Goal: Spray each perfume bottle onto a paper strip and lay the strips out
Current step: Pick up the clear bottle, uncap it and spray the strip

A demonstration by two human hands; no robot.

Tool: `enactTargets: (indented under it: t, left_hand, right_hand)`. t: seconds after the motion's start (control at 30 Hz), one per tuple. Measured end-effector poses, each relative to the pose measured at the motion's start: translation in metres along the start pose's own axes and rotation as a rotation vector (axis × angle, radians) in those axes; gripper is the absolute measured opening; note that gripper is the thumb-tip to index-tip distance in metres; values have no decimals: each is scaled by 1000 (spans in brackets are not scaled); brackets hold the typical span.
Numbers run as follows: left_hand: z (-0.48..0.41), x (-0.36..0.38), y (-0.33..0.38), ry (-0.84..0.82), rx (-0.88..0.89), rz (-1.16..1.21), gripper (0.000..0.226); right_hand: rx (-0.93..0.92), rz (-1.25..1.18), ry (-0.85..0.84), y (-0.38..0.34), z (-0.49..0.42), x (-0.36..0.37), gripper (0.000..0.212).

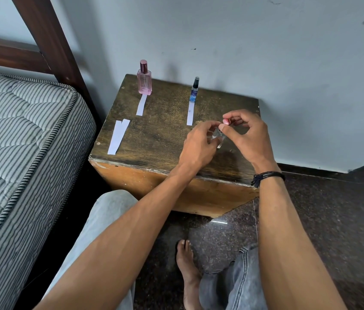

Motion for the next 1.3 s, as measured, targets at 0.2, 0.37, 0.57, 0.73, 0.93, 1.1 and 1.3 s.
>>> enactTargets:
  t: [0.2, 0.37, 0.57, 0.73, 0.93, 1.1, 1.3]
  left_hand:
    - [-1, 0, 0, -5, 12, -9, 32]
    - [-1, 1, 0, -16, 11, -16, 32]
    - [0, 1, -1, -17, 7, -21, 31]
    - [0, 0, -2, -12, -10, 1, 30]
    - [-1, -7, 0, 15, -25, 23, 30]
    - [-3, -21, -3, 41, -48, 40, 32]
    - [-9, -47, -14, 87, -127, 60, 35]
  right_hand:
    - [4, 25, -14, 2, 0, 1, 14]
    - [-7, 48, -4, 1, -1, 0, 13]
    - [8, 26, 18, -1, 0, 0, 14]
    - [54, 2, 9, 0, 4, 0, 25]
    - [103, -69, 15, -2, 6, -3, 57]
    - [112, -102, -12, 0, 5, 4, 62]
    - [163, -49, 25, 9, 2, 4, 43]
Point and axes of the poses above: each hand's wrist, its own z-axis away from the middle knuckle, its own x-axis out of the palm, y = z × x, the point moved 6 cm from there along -z, towards the middle knuckle, and after that the axes turned 12 degrees about -z, right-handed, at the moved point
